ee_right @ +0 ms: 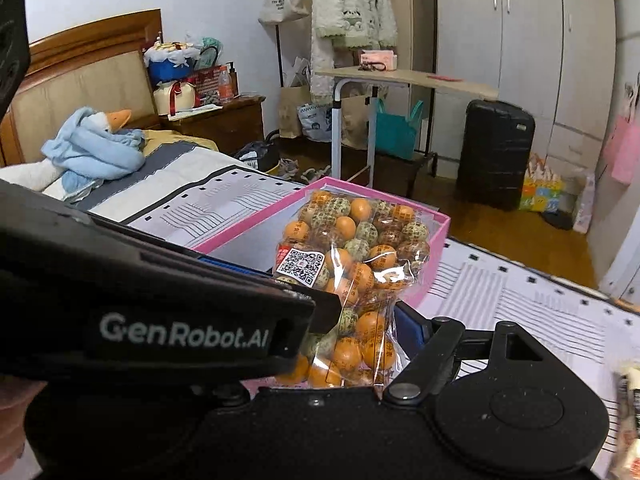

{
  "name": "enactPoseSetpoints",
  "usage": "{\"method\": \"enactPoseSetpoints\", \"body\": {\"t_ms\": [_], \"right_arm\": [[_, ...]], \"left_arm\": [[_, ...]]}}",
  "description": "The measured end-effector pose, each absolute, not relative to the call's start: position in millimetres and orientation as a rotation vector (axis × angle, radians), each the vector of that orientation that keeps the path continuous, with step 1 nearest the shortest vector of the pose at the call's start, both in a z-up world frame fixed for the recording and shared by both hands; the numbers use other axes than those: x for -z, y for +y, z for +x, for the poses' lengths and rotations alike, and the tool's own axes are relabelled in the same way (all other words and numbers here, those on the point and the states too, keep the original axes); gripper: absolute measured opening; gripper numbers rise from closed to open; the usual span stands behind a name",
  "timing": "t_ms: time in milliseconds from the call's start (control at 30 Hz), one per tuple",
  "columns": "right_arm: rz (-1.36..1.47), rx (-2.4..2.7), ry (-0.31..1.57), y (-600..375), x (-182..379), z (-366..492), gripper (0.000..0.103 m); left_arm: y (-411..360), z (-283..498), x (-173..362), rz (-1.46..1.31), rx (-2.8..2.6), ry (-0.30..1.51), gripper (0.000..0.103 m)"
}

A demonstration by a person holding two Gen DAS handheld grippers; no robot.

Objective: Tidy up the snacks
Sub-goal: 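Lift the quail egg bag and carry it over the pink box, then lower the egg bag into the pink box and open both grippers, then move both grippers to the cream noodle packet on the sheet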

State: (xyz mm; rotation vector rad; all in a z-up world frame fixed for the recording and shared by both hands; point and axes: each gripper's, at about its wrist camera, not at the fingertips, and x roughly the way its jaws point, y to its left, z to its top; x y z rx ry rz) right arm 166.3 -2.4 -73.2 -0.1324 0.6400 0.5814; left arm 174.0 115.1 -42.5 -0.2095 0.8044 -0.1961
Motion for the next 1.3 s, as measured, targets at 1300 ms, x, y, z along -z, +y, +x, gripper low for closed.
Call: {"method": "enactPoseSetpoints", "body": {"t_ms": [1300], "right_arm": [[-0.234,-0.379,0.695,-76.8,12.2,135.4,0.088]], "left_arm": [[90.1,129.5,-16.9,-0.037,0.196,0.733,0.044]]}}
